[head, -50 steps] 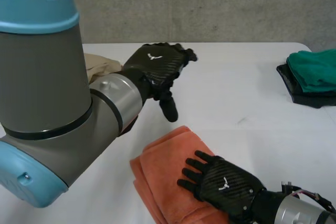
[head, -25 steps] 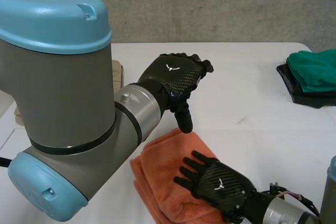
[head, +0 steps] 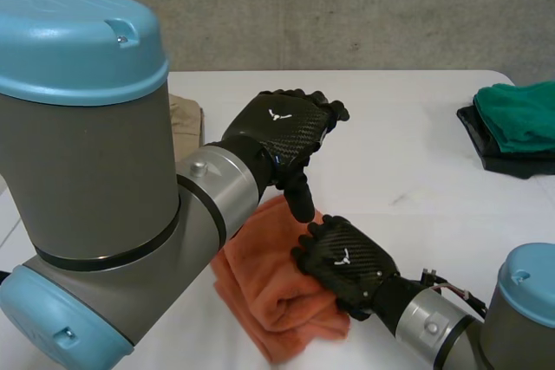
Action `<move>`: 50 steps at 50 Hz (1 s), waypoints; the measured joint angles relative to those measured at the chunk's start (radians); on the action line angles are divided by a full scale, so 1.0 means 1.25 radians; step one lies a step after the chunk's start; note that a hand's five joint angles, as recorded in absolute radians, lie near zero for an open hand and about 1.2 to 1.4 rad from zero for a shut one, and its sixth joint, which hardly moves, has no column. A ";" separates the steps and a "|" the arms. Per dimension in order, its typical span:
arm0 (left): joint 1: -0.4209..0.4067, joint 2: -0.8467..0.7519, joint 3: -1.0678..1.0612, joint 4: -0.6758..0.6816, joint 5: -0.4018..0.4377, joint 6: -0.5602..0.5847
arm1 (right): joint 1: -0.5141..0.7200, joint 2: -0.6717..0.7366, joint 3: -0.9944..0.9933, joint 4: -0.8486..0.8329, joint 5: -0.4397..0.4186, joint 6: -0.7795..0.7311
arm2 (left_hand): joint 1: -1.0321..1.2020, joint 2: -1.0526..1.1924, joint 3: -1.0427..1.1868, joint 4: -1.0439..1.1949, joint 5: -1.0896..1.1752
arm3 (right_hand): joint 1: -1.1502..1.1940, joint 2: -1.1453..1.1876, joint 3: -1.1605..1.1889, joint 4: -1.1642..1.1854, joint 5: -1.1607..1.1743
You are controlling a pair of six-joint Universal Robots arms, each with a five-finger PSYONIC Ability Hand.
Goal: Fold the laundry.
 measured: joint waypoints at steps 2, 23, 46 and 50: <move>0.000 0.001 -0.001 0.001 0.000 0.000 | 0.004 0.003 -0.009 -0.004 0.011 0.012 | 0.000 0.000 0.000 0.000 0.000 | 0.100 0.156 0.146 0.148 0.138; 0.027 0.084 0.039 0.008 -0.001 0.004 | -0.083 -0.009 -0.243 -0.094 0.100 0.166 | 0.000 0.000 0.000 0.000 0.000 | 0.117 0.211 0.232 0.279 0.191; 0.000 0.029 0.152 -0.007 0.006 0.006 | -0.563 0.386 -0.851 -0.187 0.032 0.480 | 0.000 0.000 0.000 0.000 0.000 | 0.117 0.211 0.246 0.280 0.211; -0.006 0.013 0.133 -0.006 0.005 0.003 | -0.629 0.536 -0.926 -0.208 -0.069 0.456 | 0.000 0.000 0.000 0.000 0.000 | 0.117 0.211 0.248 0.283 0.211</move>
